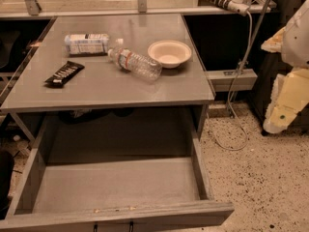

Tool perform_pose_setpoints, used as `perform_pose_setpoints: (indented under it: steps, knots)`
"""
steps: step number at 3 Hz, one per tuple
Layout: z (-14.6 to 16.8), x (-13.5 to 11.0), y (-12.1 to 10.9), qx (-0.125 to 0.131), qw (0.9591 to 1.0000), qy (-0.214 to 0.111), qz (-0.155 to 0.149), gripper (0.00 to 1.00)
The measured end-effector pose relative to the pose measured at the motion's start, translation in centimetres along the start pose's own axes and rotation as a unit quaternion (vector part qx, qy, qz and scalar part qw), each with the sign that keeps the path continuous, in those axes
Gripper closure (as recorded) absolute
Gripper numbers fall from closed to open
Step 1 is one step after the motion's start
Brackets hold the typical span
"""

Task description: Place water bottle into top drawer

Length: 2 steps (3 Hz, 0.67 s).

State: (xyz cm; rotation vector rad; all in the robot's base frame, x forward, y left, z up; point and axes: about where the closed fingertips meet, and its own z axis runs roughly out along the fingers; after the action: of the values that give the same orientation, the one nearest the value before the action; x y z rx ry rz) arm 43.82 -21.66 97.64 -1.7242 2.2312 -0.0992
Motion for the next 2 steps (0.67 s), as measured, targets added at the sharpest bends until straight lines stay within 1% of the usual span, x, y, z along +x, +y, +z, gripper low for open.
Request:
perform_pose_setpoints:
  steps: [1,2]
  knots:
    - [0.0,0.0,0.0,0.0,1.0,0.0,0.0,0.0]
    - [-0.4,-4.3,-1.1,0.001,0.9999,-0.001,-0.011,0.0]
